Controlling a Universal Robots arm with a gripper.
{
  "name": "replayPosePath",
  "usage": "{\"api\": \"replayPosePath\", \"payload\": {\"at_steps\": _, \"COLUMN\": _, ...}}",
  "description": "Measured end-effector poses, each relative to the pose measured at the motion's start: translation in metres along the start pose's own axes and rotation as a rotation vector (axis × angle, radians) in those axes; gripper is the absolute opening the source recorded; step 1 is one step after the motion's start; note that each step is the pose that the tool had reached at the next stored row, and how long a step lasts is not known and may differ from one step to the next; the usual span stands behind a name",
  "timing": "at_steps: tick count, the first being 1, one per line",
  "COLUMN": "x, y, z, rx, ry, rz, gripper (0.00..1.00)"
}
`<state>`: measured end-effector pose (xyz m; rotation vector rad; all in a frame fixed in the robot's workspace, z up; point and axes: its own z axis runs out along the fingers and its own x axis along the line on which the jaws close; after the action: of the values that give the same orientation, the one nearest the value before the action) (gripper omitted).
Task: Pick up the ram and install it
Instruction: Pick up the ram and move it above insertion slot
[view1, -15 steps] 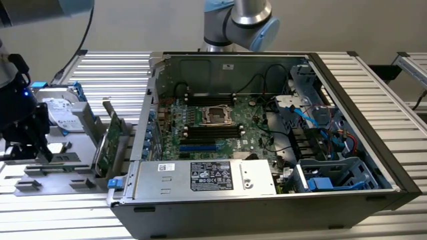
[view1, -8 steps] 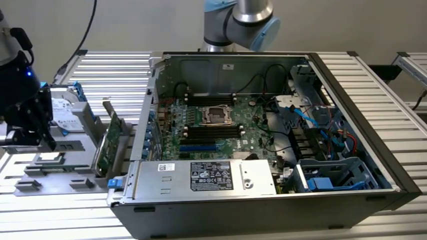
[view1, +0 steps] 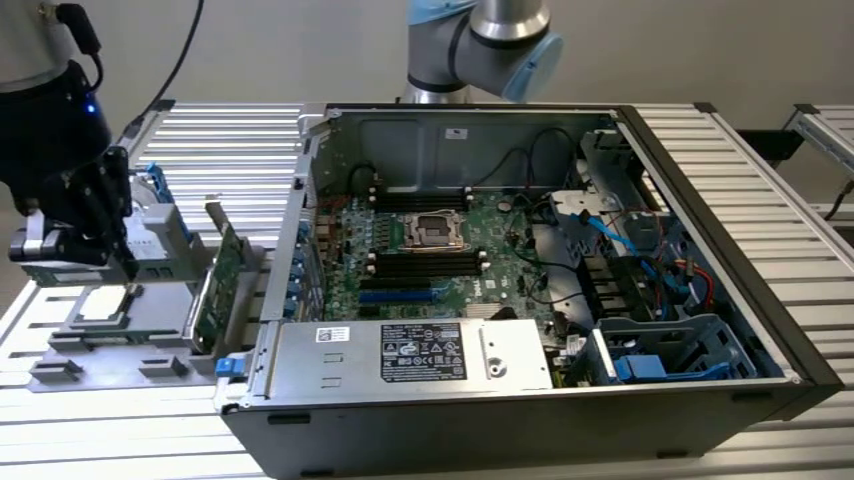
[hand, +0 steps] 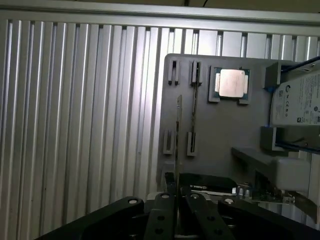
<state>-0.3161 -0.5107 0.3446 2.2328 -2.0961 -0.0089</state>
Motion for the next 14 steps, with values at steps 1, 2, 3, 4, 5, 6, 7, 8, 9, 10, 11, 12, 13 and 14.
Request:
{"api": "replayPosePath", "payload": {"at_steps": 1, "x": 0.0, "y": -0.0044, "z": -0.0026, "rx": 0.0, "ry": 0.0, "rz": 0.0, "gripper": 0.14}}
{"api": "replayPosePath", "payload": {"at_steps": 2, "x": 0.0, "y": -0.009, "z": -0.0054, "rx": -0.0001, "ry": 0.0, "rz": 0.0, "gripper": 0.14}}
{"api": "replayPosePath", "payload": {"at_steps": 3, "x": 0.001, "y": -0.0134, "z": -0.0082, "rx": 0.0, "ry": -0.0001, "rz": 0.0, "gripper": 0.14}}
{"api": "replayPosePath", "payload": {"at_steps": 4, "x": 0.001, "y": -0.0174, "z": -0.0111, "rx": 0.0001, "ry": -0.0001, "rz": 0.0, "gripper": 0.14}}
{"api": "replayPosePath", "payload": {"at_steps": 5, "x": 0.001, "y": -0.0216, "z": -0.0144, "rx": 0.0, "ry": -0.0001, "rz": 0.0, "gripper": 0.14}}
{"api": "replayPosePath", "payload": {"at_steps": 6, "x": 0.001, "y": -0.0256, "z": -0.0177, "rx": 0.0, "ry": -0.0001, "rz": 0.0, "gripper": 0.14}}
{"api": "replayPosePath", "payload": {"at_steps": 7, "x": 0.002, "y": -0.0296, "z": -0.0209, "rx": -0.0001, "ry": 0.0, "rz": 0.0, "gripper": 0.14}}
{"api": "replayPosePath", "payload": {"at_steps": 8, "x": 0.002, "y": -0.0336, "z": -0.0242, "rx": -0.0001, "ry": 0.0, "rz": 0.0, "gripper": 0.14}}
{"api": "replayPosePath", "payload": {"at_steps": 9, "x": 0.002, "y": -0.0377, "z": -0.0273, "rx": -0.0001, "ry": 0.0, "rz": 0.0, "gripper": 0.14}}
{"api": "replayPosePath", "payload": {"at_steps": 10, "x": 0.002, "y": -0.042, "z": -0.0307, "rx": -0.0002, "ry": 0.0, "rz": 0.0, "gripper": 0.14}}
{"api": "replayPosePath", "payload": {"at_steps": 11, "x": 0.002, "y": -0.0461, "z": -0.0337, "rx": 0.0, "ry": 0.0, "rz": 0.0, "gripper": 0.14}}
{"api": "replayPosePath", "payload": {"at_steps": 12, "x": 0.002, "y": -0.0502, "z": -0.0368, "rx": 0.0, "ry": -0.0001, "rz": 0.0, "gripper": 0.14}}
{"api": "replayPosePath", "payload": {"at_steps": 13, "x": 0.003, "y": -0.0544, "z": -0.0399, "rx": -0.0001, "ry": 0.0, "rz": 0.0, "gripper": 0.14}}
{"api": "replayPosePath", "payload": {"at_steps": 14, "x": 0.003, "y": -0.0586, "z": -0.0431, "rx": -0.0001, "ry": 0.0, "rz": 0.0, "gripper": 0.14}}
